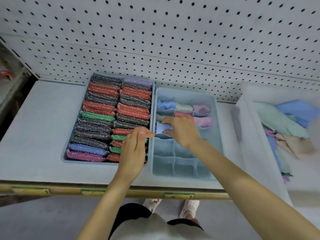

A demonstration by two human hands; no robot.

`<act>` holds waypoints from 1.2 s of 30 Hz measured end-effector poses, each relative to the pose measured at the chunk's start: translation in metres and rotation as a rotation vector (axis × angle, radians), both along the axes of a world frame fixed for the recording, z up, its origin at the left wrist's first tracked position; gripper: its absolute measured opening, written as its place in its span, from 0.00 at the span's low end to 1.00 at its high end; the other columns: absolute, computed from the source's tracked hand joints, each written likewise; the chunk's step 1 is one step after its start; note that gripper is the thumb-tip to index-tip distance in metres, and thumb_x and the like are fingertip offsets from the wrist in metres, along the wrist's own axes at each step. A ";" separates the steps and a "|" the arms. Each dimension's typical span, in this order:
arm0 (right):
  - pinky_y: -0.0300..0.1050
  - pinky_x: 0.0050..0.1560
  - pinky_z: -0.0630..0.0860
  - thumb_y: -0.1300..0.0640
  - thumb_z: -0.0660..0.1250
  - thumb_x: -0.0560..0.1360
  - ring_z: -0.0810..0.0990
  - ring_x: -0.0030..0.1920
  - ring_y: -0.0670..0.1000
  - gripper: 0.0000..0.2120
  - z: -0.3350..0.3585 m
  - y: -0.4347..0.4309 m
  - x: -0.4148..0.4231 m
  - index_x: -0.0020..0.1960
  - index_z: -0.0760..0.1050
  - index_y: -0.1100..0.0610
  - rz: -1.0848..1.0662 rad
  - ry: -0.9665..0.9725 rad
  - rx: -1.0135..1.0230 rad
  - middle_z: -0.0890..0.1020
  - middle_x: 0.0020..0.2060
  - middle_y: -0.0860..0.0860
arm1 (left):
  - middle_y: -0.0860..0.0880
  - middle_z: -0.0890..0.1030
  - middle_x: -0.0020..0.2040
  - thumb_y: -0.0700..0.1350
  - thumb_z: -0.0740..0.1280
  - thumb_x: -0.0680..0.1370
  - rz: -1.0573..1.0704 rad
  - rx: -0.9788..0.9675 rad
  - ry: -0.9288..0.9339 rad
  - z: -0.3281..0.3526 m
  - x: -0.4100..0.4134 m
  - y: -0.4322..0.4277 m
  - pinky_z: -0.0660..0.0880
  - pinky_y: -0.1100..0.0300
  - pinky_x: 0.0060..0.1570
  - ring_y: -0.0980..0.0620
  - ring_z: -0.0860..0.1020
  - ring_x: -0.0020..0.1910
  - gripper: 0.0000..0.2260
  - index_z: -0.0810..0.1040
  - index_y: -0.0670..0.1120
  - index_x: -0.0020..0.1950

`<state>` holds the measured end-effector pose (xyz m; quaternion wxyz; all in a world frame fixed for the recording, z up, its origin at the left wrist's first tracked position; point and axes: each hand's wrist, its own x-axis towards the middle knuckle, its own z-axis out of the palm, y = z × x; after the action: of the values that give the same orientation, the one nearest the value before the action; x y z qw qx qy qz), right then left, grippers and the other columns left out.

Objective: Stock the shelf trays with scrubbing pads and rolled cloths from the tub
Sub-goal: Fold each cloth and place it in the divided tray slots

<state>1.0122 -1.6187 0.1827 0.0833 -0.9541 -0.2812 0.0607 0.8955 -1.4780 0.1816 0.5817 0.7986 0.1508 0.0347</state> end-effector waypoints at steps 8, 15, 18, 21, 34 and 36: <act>0.45 0.51 0.66 0.50 0.56 0.81 0.79 0.50 0.58 0.14 0.004 -0.008 0.004 0.56 0.79 0.51 0.157 0.170 -0.034 0.83 0.50 0.50 | 0.60 0.81 0.49 0.54 0.48 0.80 -0.005 0.042 -0.010 -0.001 0.002 -0.002 0.70 0.52 0.58 0.57 0.76 0.53 0.18 0.78 0.54 0.49; 0.50 0.56 0.67 0.50 0.49 0.83 0.77 0.52 0.59 0.18 -0.006 -0.015 -0.008 0.58 0.75 0.53 0.145 0.393 -0.056 0.81 0.52 0.53 | 0.62 0.80 0.49 0.59 0.45 0.77 0.020 0.106 0.019 0.002 0.003 -0.010 0.67 0.42 0.62 0.53 0.76 0.55 0.20 0.76 0.58 0.46; 0.53 0.55 0.72 0.50 0.50 0.83 0.77 0.51 0.58 0.18 0.001 -0.018 -0.010 0.56 0.76 0.57 0.043 0.399 0.109 0.82 0.51 0.55 | 0.61 0.81 0.47 0.59 0.45 0.77 0.043 0.117 0.033 0.003 0.005 -0.010 0.68 0.43 0.61 0.54 0.77 0.53 0.21 0.77 0.57 0.45; 0.53 0.51 0.74 0.52 0.54 0.82 0.77 0.46 0.57 0.17 0.024 -0.037 -0.017 0.52 0.78 0.59 -0.090 0.385 0.381 0.82 0.43 0.55 | 0.58 0.80 0.43 0.59 0.45 0.78 0.022 0.257 -0.006 0.016 0.011 -0.019 0.69 0.42 0.57 0.51 0.77 0.48 0.22 0.77 0.53 0.47; 0.35 0.38 0.76 0.71 0.63 0.75 0.80 0.33 0.47 0.08 0.057 -0.322 -0.059 0.51 0.78 0.65 -0.909 0.311 0.894 0.82 0.39 0.55 | 0.52 0.79 0.45 0.62 0.50 0.77 -0.456 0.015 -0.092 0.063 0.021 -0.246 0.71 0.59 0.46 0.55 0.76 0.43 0.19 0.75 0.54 0.51; 0.36 0.35 0.74 0.70 0.64 0.75 0.77 0.35 0.49 0.08 0.036 -0.351 -0.055 0.53 0.76 0.64 -1.002 0.480 0.796 0.79 0.42 0.58 | 0.57 0.77 0.47 0.57 0.53 0.81 -0.502 0.038 -0.096 0.062 0.027 -0.272 0.67 0.69 0.46 0.61 0.73 0.44 0.14 0.75 0.53 0.55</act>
<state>0.9568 -1.9693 0.2185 0.5058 -0.8260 0.2198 0.1167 0.9222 -1.7501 0.2435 0.5633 0.8193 -0.0807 -0.0699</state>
